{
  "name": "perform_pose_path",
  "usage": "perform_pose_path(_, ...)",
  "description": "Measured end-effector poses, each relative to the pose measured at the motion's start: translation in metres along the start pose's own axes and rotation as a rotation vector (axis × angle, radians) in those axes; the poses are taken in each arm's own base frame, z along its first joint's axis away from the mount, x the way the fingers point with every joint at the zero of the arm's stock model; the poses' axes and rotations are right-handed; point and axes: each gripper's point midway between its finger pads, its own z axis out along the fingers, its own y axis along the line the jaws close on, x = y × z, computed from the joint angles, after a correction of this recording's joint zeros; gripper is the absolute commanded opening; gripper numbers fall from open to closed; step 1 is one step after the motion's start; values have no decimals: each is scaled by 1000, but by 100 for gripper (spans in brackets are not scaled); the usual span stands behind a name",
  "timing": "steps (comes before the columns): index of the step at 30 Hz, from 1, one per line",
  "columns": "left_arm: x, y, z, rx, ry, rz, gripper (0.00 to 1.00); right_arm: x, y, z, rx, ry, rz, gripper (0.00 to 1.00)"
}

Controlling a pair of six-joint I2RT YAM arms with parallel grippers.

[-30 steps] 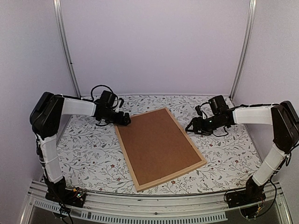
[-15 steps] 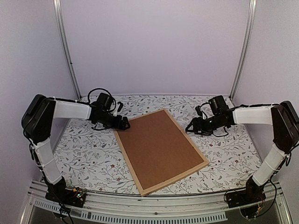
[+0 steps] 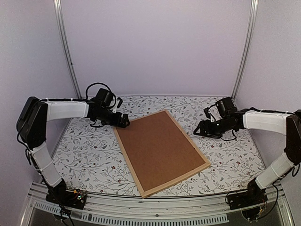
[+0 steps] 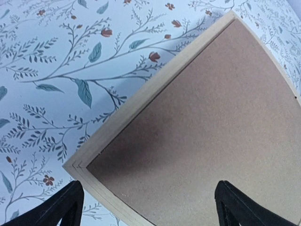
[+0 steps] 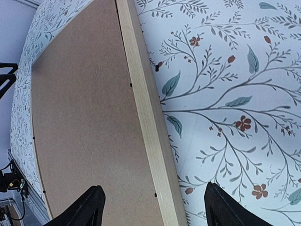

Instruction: Put the photo into the frame

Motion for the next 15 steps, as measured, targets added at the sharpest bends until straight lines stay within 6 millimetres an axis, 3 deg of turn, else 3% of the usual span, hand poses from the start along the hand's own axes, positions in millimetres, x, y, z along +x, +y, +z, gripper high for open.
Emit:
perform_pose_path(6, -29, 5, 17, -26, -34, 31, 100, 36, -11, -17, 57, 30, 30, 79)
perform_pose_path(11, -27, 9, 43, -12, -1, 48, 100, 72, -14, -29, 71, 66, 61, 89)
perform_pose_path(15, -25, 5, 59, 36, 21, 50, 100, 97, -10, -37, 54, 82, 85, 89)
